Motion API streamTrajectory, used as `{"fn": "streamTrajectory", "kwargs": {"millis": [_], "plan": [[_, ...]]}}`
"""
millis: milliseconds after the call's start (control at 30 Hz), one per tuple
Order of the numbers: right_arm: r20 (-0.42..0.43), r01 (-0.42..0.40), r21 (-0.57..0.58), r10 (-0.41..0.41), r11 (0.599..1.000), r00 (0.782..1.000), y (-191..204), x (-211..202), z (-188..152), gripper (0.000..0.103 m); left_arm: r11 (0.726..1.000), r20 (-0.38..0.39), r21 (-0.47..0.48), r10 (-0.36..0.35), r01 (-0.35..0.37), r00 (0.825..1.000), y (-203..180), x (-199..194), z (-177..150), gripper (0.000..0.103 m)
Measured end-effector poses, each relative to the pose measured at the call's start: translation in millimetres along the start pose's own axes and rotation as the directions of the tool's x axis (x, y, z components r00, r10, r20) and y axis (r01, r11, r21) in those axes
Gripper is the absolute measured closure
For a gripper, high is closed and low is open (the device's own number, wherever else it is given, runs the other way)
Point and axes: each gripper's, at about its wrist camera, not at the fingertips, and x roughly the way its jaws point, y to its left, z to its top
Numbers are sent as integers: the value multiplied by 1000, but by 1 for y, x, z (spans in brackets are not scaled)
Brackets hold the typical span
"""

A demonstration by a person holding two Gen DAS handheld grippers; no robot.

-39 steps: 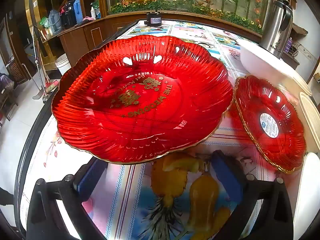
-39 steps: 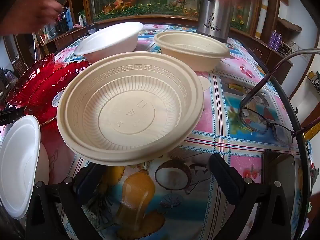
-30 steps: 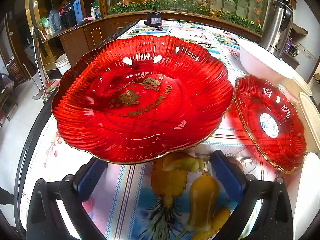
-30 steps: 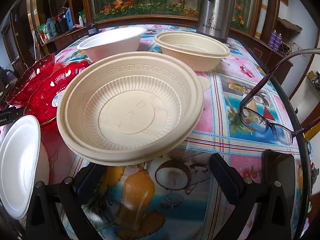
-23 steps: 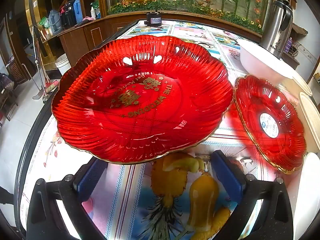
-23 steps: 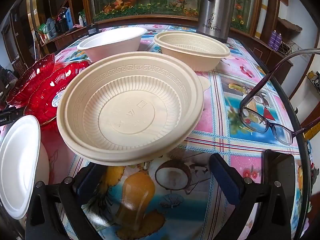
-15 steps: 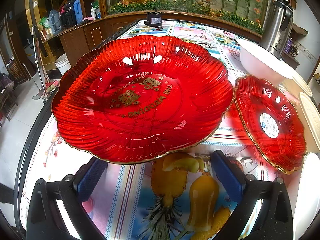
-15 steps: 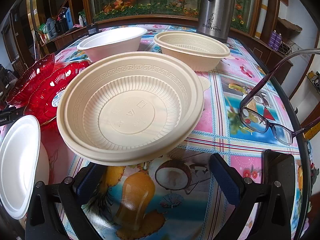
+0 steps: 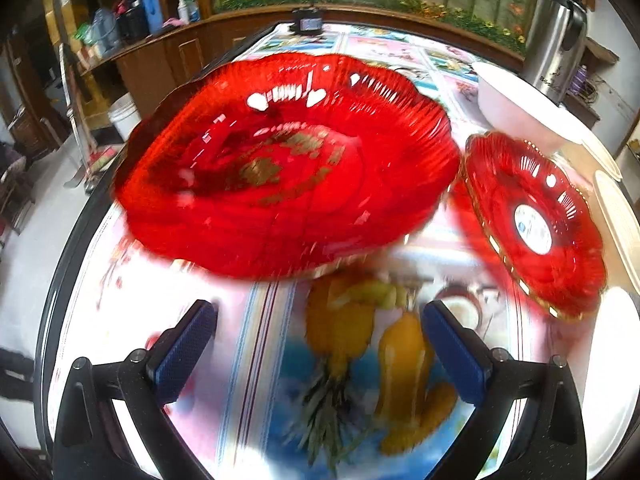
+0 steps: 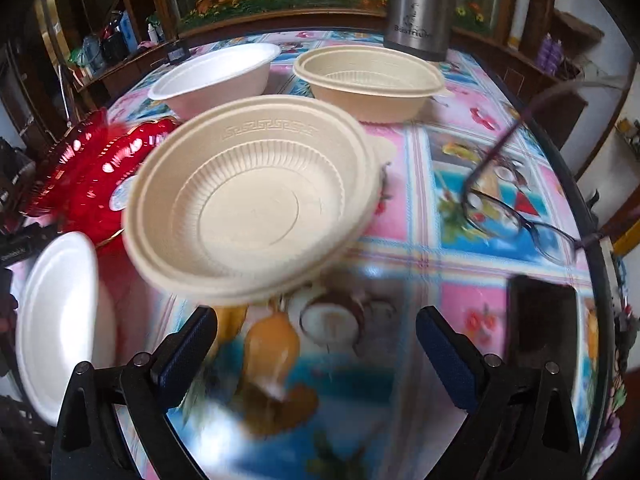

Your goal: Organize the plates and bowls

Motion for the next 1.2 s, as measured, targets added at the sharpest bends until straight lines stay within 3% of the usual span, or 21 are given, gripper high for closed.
{"fn": "streamTrajectory", "kwargs": {"millis": [233, 367, 500, 600, 833, 1033, 1200], "plan": [[108, -49, -153, 66, 987, 992, 27, -58, -4, 2, 990, 76, -132, -45, 55, 996, 19, -50, -25, 0], [115, -148, -204, 173, 968, 978, 51, -72, 15, 2, 984, 152, -158, -53, 78, 987, 27, -88, -38, 0], [121, -223, -230, 255, 947, 959, 74, -79, 32, 2, 986, 205, -161, -18, 52, 979, 32, -119, -43, 0], [88, -297, -209, 321, 932, 943, 86, -78, 42, 4, 983, 194, -177, -15, 50, 981, 43, -131, -47, 0], [37, -476, -102, 481, 874, 876, 112, -68, 75, 11, 970, 192, -242, 13, 34, 981, 68, -150, -61, 0], [18, -536, -114, 541, 836, 841, 137, -72, 86, 11, 963, 179, -269, 21, 29, 984, 80, -159, -67, 0], [-26, -558, -136, 560, 819, 828, 150, -67, 85, 14, 958, 178, -288, 58, -4, 982, 92, -166, -71, 0]]}}
